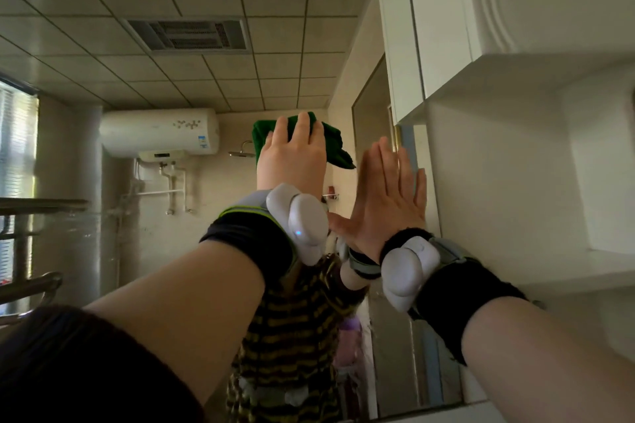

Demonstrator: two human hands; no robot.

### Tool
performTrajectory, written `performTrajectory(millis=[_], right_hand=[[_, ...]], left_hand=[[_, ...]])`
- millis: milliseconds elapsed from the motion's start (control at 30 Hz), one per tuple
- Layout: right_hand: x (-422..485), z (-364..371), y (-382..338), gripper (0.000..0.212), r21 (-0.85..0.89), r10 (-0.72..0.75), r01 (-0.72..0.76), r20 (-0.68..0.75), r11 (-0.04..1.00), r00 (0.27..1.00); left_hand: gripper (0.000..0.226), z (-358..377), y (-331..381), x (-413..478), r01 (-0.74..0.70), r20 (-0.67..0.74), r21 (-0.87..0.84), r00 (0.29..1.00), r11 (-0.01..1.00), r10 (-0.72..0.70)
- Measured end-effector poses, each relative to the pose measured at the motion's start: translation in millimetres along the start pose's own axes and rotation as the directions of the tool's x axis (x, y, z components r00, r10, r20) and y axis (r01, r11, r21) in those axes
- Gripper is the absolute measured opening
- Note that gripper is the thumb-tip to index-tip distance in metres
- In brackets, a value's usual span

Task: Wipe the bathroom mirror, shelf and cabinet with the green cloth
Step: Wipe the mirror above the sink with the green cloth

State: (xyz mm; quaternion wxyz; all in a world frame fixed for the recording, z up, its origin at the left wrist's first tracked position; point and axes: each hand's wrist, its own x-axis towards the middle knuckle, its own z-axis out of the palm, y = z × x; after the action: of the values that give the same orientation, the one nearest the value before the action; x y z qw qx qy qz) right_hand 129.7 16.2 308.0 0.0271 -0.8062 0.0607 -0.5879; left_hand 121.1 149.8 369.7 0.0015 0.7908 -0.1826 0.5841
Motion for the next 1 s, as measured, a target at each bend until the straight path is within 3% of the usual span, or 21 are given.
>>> performTrajectory(millis=[467,833,1000], right_hand=[[-12,5,26,0.115,0.022,0.012,-0.012,-0.017,1.000,1.000],[-13,3,27,0.121,0.052,0.006,-0.005,-0.008,0.999,1.000],[-13,5,26,0.113,0.057,0.016,-0.015,-0.026,0.998,1.000]], left_hand=[[0.049,-12,17,44,-0.034,-0.009,0.006,0.999,0.999,0.034],[0.051,-4,27,24,-0.051,-0.005,-0.013,0.999,0.999,0.051],[0.051,3,35,9,-0.069,-0.020,-0.028,0.997,0.997,0.068]])
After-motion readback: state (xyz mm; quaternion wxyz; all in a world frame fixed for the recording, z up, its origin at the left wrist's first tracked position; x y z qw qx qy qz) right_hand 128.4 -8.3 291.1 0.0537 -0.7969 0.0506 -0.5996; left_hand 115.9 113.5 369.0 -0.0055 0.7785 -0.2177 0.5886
